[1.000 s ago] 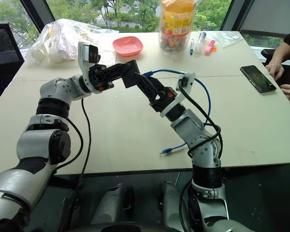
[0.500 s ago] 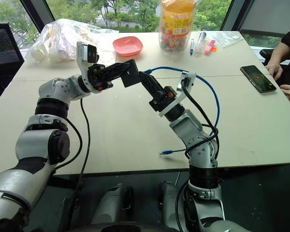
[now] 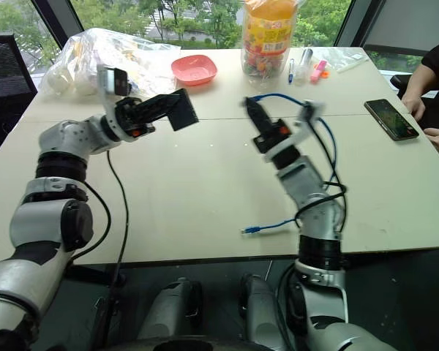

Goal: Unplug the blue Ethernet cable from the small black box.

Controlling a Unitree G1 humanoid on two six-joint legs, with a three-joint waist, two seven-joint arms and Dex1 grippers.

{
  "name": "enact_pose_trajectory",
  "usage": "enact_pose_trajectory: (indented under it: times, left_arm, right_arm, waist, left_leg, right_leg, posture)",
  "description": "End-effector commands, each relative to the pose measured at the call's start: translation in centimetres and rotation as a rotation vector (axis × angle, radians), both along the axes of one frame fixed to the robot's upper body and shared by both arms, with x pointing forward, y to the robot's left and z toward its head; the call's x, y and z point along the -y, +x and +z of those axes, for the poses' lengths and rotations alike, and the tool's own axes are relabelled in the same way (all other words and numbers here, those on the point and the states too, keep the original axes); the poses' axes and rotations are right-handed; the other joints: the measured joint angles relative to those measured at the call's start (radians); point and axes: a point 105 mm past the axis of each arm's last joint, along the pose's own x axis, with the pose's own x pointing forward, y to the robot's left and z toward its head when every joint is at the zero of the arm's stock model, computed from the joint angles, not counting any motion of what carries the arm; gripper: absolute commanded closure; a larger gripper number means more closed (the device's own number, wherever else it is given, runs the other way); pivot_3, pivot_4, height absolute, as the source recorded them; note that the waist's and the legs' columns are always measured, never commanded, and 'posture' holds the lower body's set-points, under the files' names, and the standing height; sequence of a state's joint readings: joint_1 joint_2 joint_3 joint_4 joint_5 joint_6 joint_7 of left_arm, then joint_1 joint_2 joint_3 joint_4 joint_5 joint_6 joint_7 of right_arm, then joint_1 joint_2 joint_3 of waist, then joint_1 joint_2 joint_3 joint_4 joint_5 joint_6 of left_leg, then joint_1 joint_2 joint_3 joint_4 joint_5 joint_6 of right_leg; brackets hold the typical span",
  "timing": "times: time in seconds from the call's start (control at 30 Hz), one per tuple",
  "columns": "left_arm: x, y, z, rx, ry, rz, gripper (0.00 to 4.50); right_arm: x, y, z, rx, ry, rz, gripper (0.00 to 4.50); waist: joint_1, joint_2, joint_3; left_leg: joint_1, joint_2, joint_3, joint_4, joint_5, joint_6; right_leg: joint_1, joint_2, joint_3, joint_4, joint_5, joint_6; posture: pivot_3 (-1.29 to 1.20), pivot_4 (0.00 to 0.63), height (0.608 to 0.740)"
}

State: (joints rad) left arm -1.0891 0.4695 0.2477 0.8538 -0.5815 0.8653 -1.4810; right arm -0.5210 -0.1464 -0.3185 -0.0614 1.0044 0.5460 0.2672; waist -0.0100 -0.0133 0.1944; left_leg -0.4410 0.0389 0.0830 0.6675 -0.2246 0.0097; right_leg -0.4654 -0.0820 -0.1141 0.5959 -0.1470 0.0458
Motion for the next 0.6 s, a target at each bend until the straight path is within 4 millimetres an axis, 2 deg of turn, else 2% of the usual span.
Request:
enact_pose_trajectory:
  times: [0.03, 0.17, 0.27, 0.37, 0.47, 0.6]
  left_arm:
    - [0.8, -0.4, 1.5, 0.076, -0.006, -0.02, 4.0]
    - [3.4, 1.7, -0.9, 0.248, 0.251, 0.168, 4.0]
    - [5.1, 2.4, -1.5, 0.351, 0.305, 0.244, 4.0]
    - [6.6, 2.6, -2.2, 0.435, 0.337, 0.289, 4.0]
    - [8.1, 3.1, -3.2, 0.491, 0.369, 0.347, 4.0]
    - [9.0, 4.1, -4.3, 0.506, 0.405, 0.437, 4.0]
  right_arm:
    - [-0.2, 0.0, 1.9, 0.068, -0.014, 0.022, 4.46]
    - [1.4, 2.9, 0.4, -0.033, -0.205, -0.074, 4.46]
    - [3.6, 5.6, -1.2, -0.153, -0.362, -0.185, 4.46]
    - [5.6, 7.3, -3.0, -0.258, -0.504, -0.263, 4.46]
    - [6.5, 8.1, -4.3, -0.286, -0.613, -0.281, 3.27]
    - [6.5, 8.4, -5.1, -0.289, -0.693, -0.291, 1.2]
  waist:
    - [-0.002, 0.0, 0.0]
    - [0.0, 0.0, 0.0]
    - [0.0, 0.0, 0.0]
    - [-0.002, 0.0, 0.0]
    - [-0.002, 0.0, 0.0]
    - [-0.004, 0.0, 0.0]
  left_leg:
    - [0.0, 0.0, 0.0, 0.0, 0.0, 0.0]
    - [0.0, -0.001, 0.0, 0.0, 0.0, 0.0]
    - [0.001, -0.004, 0.001, 0.0, 0.0, 0.0]
    - [0.0, -0.005, 0.002, 0.0, 0.0, 0.0]
    - [-0.001, -0.005, 0.004, -0.001, 0.0, 0.001]
    - [-0.001, -0.005, 0.005, -0.001, 0.0, 0.001]
  right_leg:
    - [0.0, 0.0, 0.0, 0.0, 0.0, 0.0]
    - [0.0, 0.0, 0.0, 0.0, 0.0, 0.0]
    - [0.001, -0.001, 0.001, 0.0, 0.0, 0.0]
    - [-0.001, -0.001, 0.001, 0.0, 0.0, 0.0]
    - [-0.002, -0.001, 0.002, 0.0, 0.002, -0.002]
    - [-0.002, -0.001, 0.002, 0.001, 0.002, -0.002]
  posture:
    - [0.0, 0.15, 0.74]
    - [0.0, 0.15, 0.74]
    - [0.0, 0.15, 0.74]
    - [0.0, 0.15, 0.74]
    - [0.0, 0.15, 0.74]
    - [0.0, 0.15, 0.74]
